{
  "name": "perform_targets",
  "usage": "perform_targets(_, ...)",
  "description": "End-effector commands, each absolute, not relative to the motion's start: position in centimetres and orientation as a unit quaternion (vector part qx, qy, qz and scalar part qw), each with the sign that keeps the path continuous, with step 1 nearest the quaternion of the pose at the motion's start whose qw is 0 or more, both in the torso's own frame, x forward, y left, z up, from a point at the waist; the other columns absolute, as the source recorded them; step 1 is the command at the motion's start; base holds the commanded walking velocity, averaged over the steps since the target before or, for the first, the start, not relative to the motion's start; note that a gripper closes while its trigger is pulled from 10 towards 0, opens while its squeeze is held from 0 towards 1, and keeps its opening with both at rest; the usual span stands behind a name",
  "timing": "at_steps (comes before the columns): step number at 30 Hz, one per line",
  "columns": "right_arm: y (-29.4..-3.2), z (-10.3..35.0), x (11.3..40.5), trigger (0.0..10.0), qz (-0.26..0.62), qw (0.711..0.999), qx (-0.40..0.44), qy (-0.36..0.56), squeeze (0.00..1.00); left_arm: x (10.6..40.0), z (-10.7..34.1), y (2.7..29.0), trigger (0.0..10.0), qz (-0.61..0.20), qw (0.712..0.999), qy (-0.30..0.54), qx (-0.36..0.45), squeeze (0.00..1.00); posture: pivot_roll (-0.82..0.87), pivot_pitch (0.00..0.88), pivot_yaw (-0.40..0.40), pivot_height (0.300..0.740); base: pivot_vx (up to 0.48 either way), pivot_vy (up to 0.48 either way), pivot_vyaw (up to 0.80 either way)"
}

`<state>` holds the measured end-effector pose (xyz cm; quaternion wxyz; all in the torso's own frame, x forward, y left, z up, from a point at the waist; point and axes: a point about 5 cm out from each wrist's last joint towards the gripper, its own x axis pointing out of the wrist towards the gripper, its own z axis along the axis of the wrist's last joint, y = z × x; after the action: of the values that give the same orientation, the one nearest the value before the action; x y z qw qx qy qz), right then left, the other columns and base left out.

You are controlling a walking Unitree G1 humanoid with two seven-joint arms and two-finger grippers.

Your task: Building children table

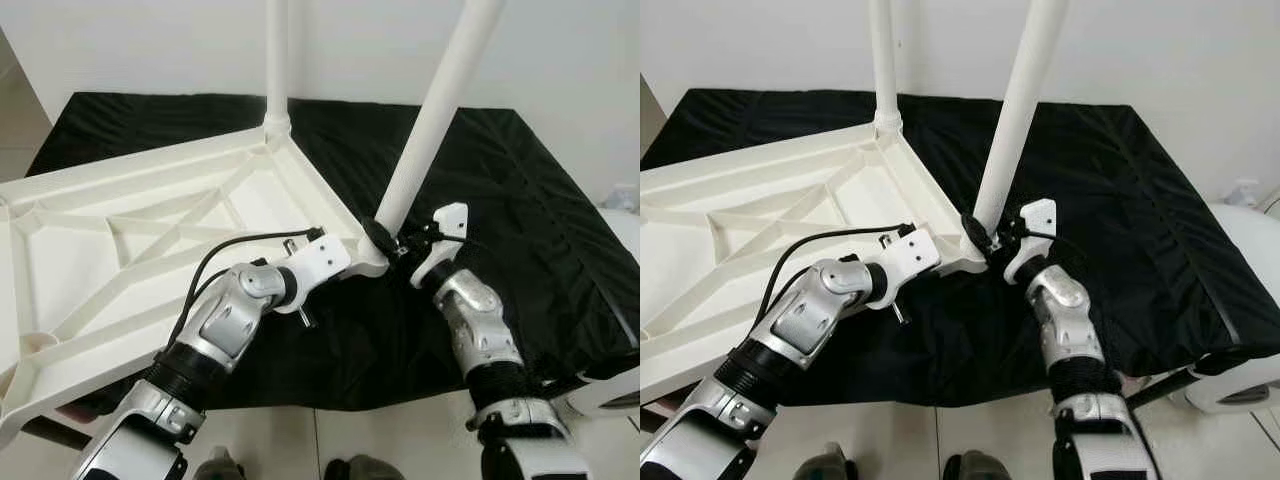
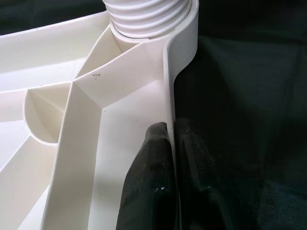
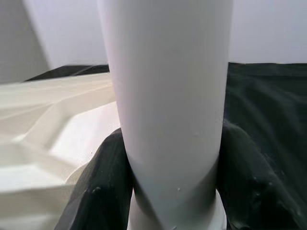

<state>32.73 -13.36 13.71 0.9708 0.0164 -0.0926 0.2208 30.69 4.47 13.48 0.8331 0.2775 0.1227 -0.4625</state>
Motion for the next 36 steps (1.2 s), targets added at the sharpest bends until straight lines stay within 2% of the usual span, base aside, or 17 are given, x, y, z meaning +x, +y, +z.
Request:
perform_targets(1, -12.5, 13.8, 32.7, 10.0, 0.186, 0.979, 0.018, -0.081, 0.0, 30.4, 14.7, 3.3, 10.0, -0.471, 0.834, 0.079, 0.277, 0.0, 0.01, 0.0, -0.076, 0.74, 0.0, 0.0, 0.0)
perform_targets(7, -11.2, 14.5, 32.2, 10.0, 0.108, 0.99, 0.03, -0.086, 0.0, 30.4, 14.8, 3.2, 10.0, -0.471, 0.834, 0.079, 0.276, 0.0, 0.01, 0.0, -0.08, 0.74, 0.0, 0.0, 0.0)
perform_targets(20, -10.3, 15.0, 31.6, 10.0, 0.07, 0.993, 0.04, -0.082, 0.0, 30.3, 14.7, 3.5, 10.0, -0.468, 0.836, 0.082, 0.275, 0.0, 0.01, 0.0, -0.075, 0.74, 0.0, 0.0, 0.0)
perform_targets(21, -10.4, 15.0, 31.6, 10.0, 0.07, 0.993, 0.04, -0.082, 0.11, 30.3, 14.7, 3.5, 10.0, -0.468, 0.836, 0.082, 0.275, 0.0, 0.01, 0.0, -0.074, 0.74, 0.0, 0.0, 0.0)
perform_targets(23, -10.4, 15.0, 31.6, 10.0, 0.07, 0.993, 0.04, -0.082, 0.11, 30.3, 14.7, 3.5, 10.0, -0.468, 0.836, 0.082, 0.275, 0.0, 0.01, 0.0, -0.074, 0.74, 0.0, 0.0, 0.0)
perform_targets(24, -10.5, 15.0, 31.6, 10.0, 0.067, 0.994, 0.04, -0.08, 0.65, 30.4, 14.7, 3.5, 10.0, -0.468, 0.836, 0.082, 0.275, 0.0, 0.01, 0.0, -0.074, 0.74, 0.0, 0.0, 0.0)
perform_targets(25, -10.5, 15.0, 31.6, 10.0, 0.067, 0.994, 0.04, -0.08, 0.65, 30.4, 14.7, 3.5, 10.0, -0.468, 0.836, 0.082, 0.275, 0.0, 0.01, 0.0, -0.074, 0.74, 0.0, 0.0, 0.0)
perform_targets(26, -10.6, 15.0, 31.6, 10.0, 0.07, 0.993, 0.044, -0.079, 1.0, 30.4, 14.8, 3.5, 10.0, -0.468, 0.836, 0.082, 0.275, 0.0, 0.01, 0.0, -0.074, 0.74, 0.0, 0.0, 0.0)
perform_targets(30, -10.8, 15.1, 31.7, 10.0, 0.079, 0.992, 0.045, -0.082, 1.0, 30.5, 14.8, 3.5, 10.0, -0.467, 0.837, 0.081, 0.275, 0.0, 0.01, 0.0, -0.073, 0.74, 0.0, 0.0, 0.0)
perform_targets(36, -11.7, 15.4, 31.7, 10.0, 0.137, 0.985, 0.026, -0.099, 1.0, 30.7, 14.9, 3.5, 10.0, -0.464, 0.838, 0.08, 0.276, 0.0, 0.01, 0.0, -0.072, 0.74, 0.0, 0.0, 0.0)
